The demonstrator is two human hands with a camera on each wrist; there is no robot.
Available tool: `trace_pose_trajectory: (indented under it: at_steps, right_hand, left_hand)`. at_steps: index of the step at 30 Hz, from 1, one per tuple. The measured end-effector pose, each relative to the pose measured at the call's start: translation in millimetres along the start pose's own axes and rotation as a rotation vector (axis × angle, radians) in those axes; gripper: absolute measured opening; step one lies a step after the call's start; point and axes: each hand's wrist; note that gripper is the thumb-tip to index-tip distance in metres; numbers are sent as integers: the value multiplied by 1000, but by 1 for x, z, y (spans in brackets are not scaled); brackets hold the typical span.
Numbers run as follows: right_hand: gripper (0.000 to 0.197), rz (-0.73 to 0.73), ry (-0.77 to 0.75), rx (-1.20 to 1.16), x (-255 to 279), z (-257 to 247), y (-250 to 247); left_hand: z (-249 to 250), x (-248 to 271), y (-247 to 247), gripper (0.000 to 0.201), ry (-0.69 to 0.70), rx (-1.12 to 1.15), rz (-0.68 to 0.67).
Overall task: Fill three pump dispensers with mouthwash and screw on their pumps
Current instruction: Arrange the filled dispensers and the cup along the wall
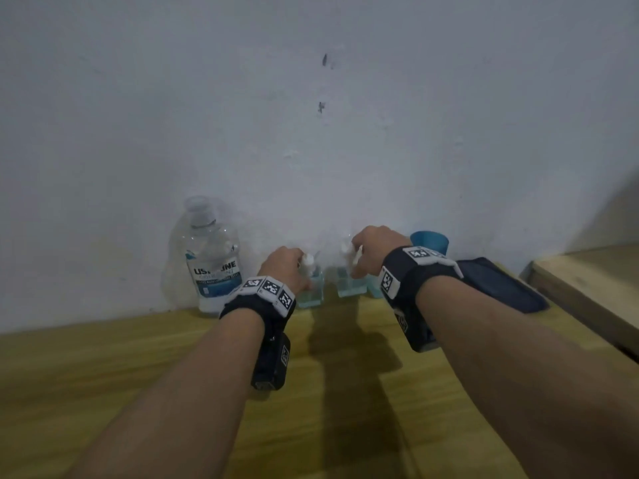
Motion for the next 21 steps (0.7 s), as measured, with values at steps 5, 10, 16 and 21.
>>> trace_pose_trajectory:
  at_steps: [5, 10, 16, 21]
  right_hand:
    - [35, -15, 45, -27, -5, 5, 11]
    - [28, -15, 61, -92, -10, 6, 16]
    - [30, -18, 77, -139, -14, 5, 19]
    - [59, -8, 97, -194, -9, 5, 15]
  left_hand:
    - [0, -3, 9, 46, -15, 62, 48]
    - [-1, -6, 11, 47, -3, 45, 45]
    - [-2, -5, 11, 51, -9, 49, 61]
    - [-2, 3, 10, 67, -33, 59, 108]
Point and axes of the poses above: each hand's wrist, its own x-axis away from the middle knuckle, its own y-axis out of the palm, z = x × y, and after that the axes turned 6 degrees about z, right-handed
